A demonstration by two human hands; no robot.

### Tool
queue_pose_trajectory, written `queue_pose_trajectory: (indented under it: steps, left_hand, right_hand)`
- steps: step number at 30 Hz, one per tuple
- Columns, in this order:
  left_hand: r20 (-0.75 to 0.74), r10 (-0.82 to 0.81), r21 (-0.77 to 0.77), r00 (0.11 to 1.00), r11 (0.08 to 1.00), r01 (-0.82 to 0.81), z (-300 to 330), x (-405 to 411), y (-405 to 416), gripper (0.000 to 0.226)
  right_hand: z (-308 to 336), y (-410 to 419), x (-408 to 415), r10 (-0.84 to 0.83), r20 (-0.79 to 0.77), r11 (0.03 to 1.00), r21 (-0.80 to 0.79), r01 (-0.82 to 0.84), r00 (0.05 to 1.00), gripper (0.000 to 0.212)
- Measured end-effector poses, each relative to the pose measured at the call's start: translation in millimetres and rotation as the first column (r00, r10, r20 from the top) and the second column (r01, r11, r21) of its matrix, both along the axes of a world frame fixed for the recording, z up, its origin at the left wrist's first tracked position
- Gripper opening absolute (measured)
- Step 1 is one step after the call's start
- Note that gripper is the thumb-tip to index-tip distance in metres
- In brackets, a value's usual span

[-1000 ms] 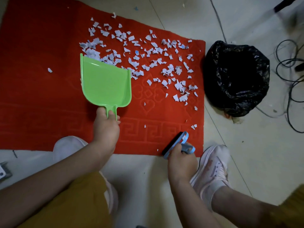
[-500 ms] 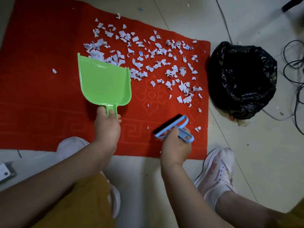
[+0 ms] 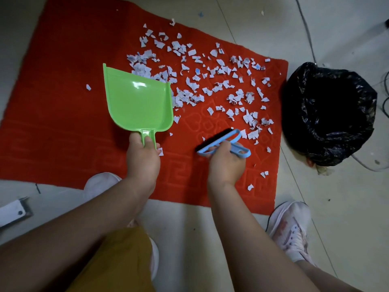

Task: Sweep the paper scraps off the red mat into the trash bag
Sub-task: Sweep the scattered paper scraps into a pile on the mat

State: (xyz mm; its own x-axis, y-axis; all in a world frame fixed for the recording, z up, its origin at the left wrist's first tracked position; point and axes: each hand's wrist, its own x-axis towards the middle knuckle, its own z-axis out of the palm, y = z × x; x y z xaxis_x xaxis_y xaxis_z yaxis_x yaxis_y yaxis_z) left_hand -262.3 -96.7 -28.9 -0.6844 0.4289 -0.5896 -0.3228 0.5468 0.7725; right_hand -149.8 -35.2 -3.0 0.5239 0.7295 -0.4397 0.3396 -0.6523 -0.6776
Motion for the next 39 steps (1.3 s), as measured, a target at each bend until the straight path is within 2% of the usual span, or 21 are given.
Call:
queue_pose_trajectory:
  steps: [3, 5, 10, 14, 18, 21, 26, 29, 31, 33, 35, 37, 39]
  left_hand:
    - [-0.004, 0.013, 0.002, 1.0, 1.0, -0.013, -1, -3, -1, 0.016]
    - [-0.002, 0.014, 0.003, 1.0, 1.0, -0.014, -1, -4, -1, 0.017]
    - [-0.008, 0.009, 0.007, 1.0, 1.0, -0.009, -2, -6, -5, 0.013]
    - [-0.032, 0.037, 0.009, 0.999, 0.999, -0.037, -5, -12, -8, 0.014]
    - [-0.043, 0.037, 0.007, 0.998, 0.999, -0.037, -6, -19, -8, 0.015]
    - [-0.039, 0.048, 0.012, 0.998, 0.999, -0.047, -6, -21, -7, 0.016]
    - [-0.055, 0.074, 0.003, 0.996, 0.997, -0.074, -8, -25, -9, 0.015]
    - [-0.056, 0.107, -0.003, 0.993, 0.994, -0.107, -8, -31, -9, 0.014]
    - [-0.071, 0.134, -0.011, 0.988, 0.991, -0.135, -9, -38, -9, 0.012]
    - [-0.096, 0.172, -0.025, 0.98, 0.984, -0.175, -10, -47, -10, 0.011]
    - [-0.115, 0.208, -0.038, 0.971, 0.976, -0.214, -13, -55, -12, 0.01]
    - [-0.119, 0.23, -0.046, 0.966, 0.97, -0.237, -16, -60, -16, 0.01]
    - [-0.114, 0.247, -0.053, 0.962, 0.966, -0.254, -18, -63, -19, 0.01]
  right_hand:
    - [0, -2, 11, -0.034, 0.093, 0.999, 0.016, 0.033, 0.995, 0.02]
    - [-5, -5, 10, 0.005, 0.136, 1.0, -0.017, -0.002, 0.991, 0.024]
    - [-11, 13, -24, 0.106, 0.007, 0.992, -0.074, -0.106, 0.994, 0.027]
    - [4, 30, -24, 0.059, -0.054, 0.998, -0.028, -0.06, 0.997, 0.026]
    - [6, 30, -7, 0.021, 0.018, 1.0, 0.003, -0.021, 1.0, 0.026]
    - [-5, 24, -11, 0.091, 0.112, 0.996, -0.017, -0.089, 0.99, 0.018]
    - [-10, 30, -47, 0.238, 0.033, 0.971, -0.037, -0.237, 0.971, 0.022]
    - [-5, 38, -52, 0.254, -0.011, 0.967, 0.024, -0.254, 0.967, 0.024]
    - [3, 40, -45, 0.327, 0.003, 0.942, 0.079, -0.326, 0.945, 0.03]
    - [4, 38, -33, 0.508, 0.047, 0.856, 0.082, -0.51, 0.86, 0.035]
    - [1, 33, -24, 0.725, 0.045, 0.687, 0.018, -0.726, 0.687, 0.039]
    - [-2, 28, -20, 0.91, 0.018, 0.415, -0.091, -0.905, 0.415, 0.036]
    - [0, 22, -22, 0.993, 0.0, 0.116, -0.216, -0.969, 0.118, 0.033]
